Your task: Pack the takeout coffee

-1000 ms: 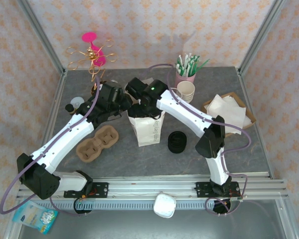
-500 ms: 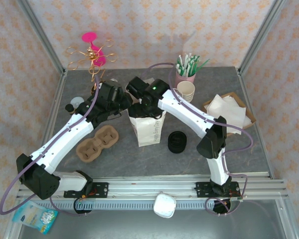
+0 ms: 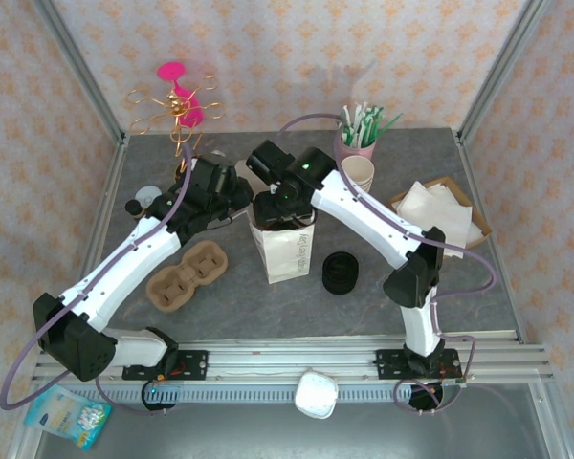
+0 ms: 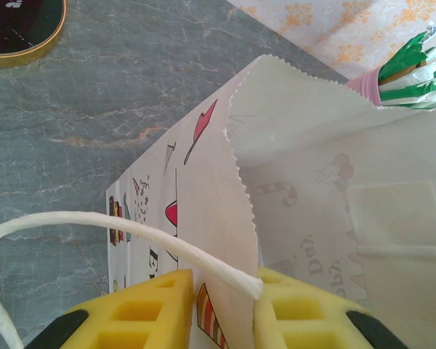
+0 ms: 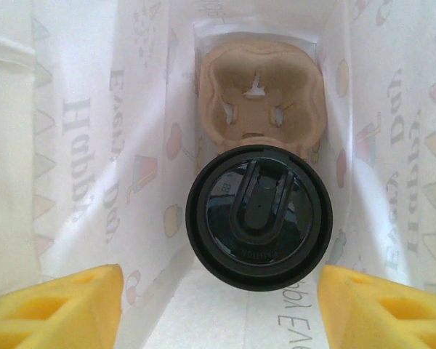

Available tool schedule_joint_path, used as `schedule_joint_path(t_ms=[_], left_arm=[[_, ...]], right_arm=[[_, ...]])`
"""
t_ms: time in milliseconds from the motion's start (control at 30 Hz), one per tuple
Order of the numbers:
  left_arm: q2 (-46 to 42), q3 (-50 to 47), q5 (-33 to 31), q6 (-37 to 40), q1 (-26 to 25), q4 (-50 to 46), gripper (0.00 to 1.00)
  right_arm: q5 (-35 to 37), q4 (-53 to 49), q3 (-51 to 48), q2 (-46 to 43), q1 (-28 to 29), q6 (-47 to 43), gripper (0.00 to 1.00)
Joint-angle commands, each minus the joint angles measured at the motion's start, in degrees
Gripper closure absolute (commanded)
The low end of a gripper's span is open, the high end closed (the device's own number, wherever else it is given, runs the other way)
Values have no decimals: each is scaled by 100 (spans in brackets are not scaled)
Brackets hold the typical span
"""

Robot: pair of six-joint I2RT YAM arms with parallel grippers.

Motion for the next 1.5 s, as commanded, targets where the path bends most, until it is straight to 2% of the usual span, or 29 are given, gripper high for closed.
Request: schedule_joint_path(t_ms=[0,100,333,600,767,933,1100,1267,1300,1400,1467], left_arm=[[-5,28,-149,97,-8,-190,74],[23,98,-203,125,-8,-266,73],[-23,278,-241,170,24,-382,60],[-222,478,-259,266,78,-495,47],[-314,659,-152,357,116,-607,41],[-557,781,19,631,145,-531,30],[-779,965,13,1192,210,-451,27],[-779,1093,105,1895,228,-140,24],[-719,1152,118,1993,242,-110,23],[-523,1302,124,2221,250,45,21],[-353,1446,162,2357,247,75,20]], right_arm=[[107,4,236,-215,22,34,31],[81,3,308,-266,21,68,33],[91,9,450,-511,-27,135,40],[-125,98,771,-803,-169,202,41],[-466,450,716,-1094,-486,223,40],[-567,1010,235,-1590,-1329,184,35],[-524,1590,-442,-1893,-2389,-55,33],[-33,2139,-913,-1770,-3380,-281,31],[-190,2396,-1073,-1736,-3617,-332,28],[-763,2990,-1276,-1474,-4256,-330,28],[-729,3263,-1315,-1214,-4527,-313,28]])
